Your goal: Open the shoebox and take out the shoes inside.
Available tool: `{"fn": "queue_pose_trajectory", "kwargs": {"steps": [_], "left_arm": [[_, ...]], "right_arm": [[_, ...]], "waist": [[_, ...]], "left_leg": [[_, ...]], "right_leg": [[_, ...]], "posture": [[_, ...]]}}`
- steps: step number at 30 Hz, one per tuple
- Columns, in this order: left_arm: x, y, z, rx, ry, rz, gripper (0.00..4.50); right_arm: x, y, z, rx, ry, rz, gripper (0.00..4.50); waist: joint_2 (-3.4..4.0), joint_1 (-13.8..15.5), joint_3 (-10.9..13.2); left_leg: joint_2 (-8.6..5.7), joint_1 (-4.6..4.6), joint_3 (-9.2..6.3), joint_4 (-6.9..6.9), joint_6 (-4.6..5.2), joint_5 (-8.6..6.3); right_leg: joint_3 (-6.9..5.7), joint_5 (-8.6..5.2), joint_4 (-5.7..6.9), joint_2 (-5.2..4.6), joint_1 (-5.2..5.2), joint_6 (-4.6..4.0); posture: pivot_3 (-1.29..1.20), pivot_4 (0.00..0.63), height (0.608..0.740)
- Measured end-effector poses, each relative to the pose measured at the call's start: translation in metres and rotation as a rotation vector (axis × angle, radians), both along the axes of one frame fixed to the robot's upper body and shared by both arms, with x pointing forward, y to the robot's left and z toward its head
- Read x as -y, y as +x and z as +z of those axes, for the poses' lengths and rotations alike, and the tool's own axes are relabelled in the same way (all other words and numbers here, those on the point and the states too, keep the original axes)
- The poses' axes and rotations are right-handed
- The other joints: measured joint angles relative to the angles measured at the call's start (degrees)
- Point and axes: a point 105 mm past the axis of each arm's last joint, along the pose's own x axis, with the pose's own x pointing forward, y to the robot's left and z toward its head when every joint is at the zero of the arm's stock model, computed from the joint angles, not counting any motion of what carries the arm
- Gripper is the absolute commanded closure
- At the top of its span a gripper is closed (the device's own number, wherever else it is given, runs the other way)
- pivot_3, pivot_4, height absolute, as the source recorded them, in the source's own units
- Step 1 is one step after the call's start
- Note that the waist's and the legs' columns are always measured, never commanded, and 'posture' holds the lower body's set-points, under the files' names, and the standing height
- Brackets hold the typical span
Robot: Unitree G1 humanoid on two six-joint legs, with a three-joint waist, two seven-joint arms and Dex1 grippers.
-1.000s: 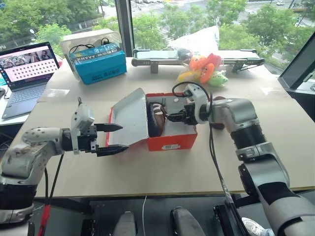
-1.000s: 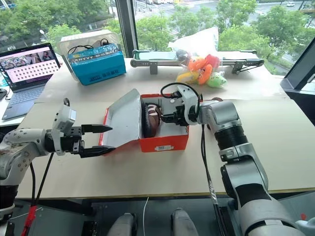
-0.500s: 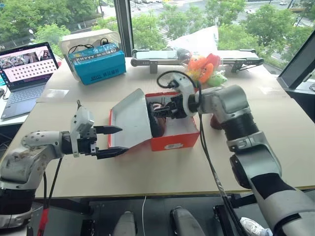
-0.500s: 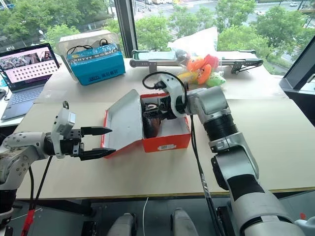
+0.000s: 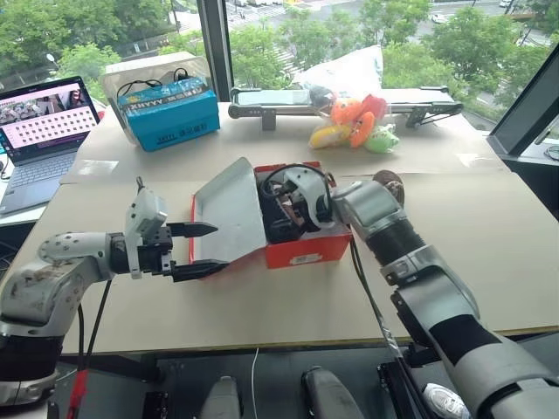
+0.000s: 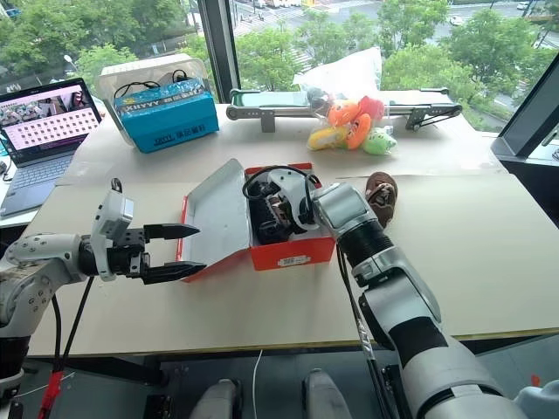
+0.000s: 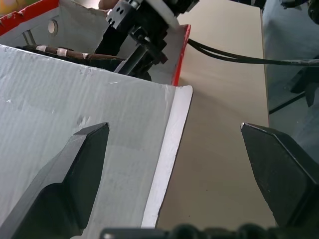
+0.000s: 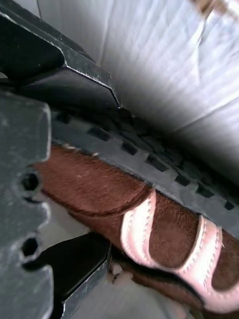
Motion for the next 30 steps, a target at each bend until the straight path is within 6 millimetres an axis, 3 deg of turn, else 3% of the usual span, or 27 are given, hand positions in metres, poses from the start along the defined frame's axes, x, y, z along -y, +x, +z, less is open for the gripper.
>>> {"fn": "queue_pose_trajectory", "kwargs": {"steps": [5,6,11,13,18,22,26,30], "left_arm": [[0.0,0.0,0.0,0.001,0.0,0.002,0.0],[0.0,0.0,0.0,0.001,0.0,0.003,0.0],[0.0,0.001,0.002,0.008,0.0,0.003,0.0],[0.0,0.001,0.003,0.011,0.0,0.002,0.0],[0.001,0.002,0.004,0.013,-0.001,-0.001,0.0],[0.0,0.002,0.004,0.01,-0.002,-0.004,0.0],[0.001,0.002,0.004,0.009,-0.002,-0.008,0.0],[0.001,0.002,0.004,0.009,-0.001,-0.012,0.0]], "right_arm": [[-0.005,-0.001,-0.001,-0.009,0.02,0.002,1.83],[-0.005,-0.001,0.0,-0.009,0.023,0.002,2.34],[-0.004,0.0,0.002,-0.007,0.031,-0.003,3.59],[-0.004,0.001,0.003,-0.001,0.03,-0.009,3.89],[0.007,0.003,0.011,0.003,0.035,-0.067,3.89],[0.018,0.001,0.037,0.042,0.076,-0.108,3.89],[0.024,-0.009,0.068,0.022,0.237,-0.133,3.89],[0.035,-0.022,0.085,-0.034,0.406,-0.156,3.89]], "waist": [[0.0,0.0,0.0],[-0.01,0.05,0.0],[-0.01,0.1,-0.01],[-0.01,0.1,-0.01],[0.0,0.14,0.0],[0.0,0.14,0.0],[0.0,0.04,0.0],[-0.01,0.18,0.0]], "left_leg": [[0.0,0.06,0.0,0.0,0.0,0.0],[0.0,0.06,0.0,0.0,0.0,0.0],[0.0,0.08,0.0,0.01,0.0,0.0],[0.0,0.08,-0.01,0.01,0.0,0.0],[0.0,0.0,-0.02,0.01,0.0,0.0],[0.0,-0.06,-0.03,0.01,0.0,0.0],[0.0,-0.04,-0.03,0.01,0.0,0.0],[0.0,-0.06,-0.03,0.01,0.0,0.0]], "right_leg": [[0.0,-0.01,0.05,0.0,0.02,0.01],[0.0,-0.01,0.06,0.0,0.03,0.01],[0.0,-0.01,0.06,0.0,0.05,0.01],[0.0,-0.01,0.05,0.0,0.05,0.01],[-0.01,0.0,0.05,0.0,0.0,-0.01],[-0.02,0.02,0.04,0.0,-0.04,-0.04],[-0.02,0.02,0.07,0.0,-0.04,-0.04],[-0.02,0.02,0.05,-0.01,-0.03,-0.04]], "posture": [[0.0,0.15,0.701],[0.0,0.15,0.701],[0.0,0.15,0.701],[0.0,0.15,0.701],[0.0,0.15,0.701],[0.0,0.15,0.701],[0.0,0.15,0.701],[0.0,0.15,0.701]]}}
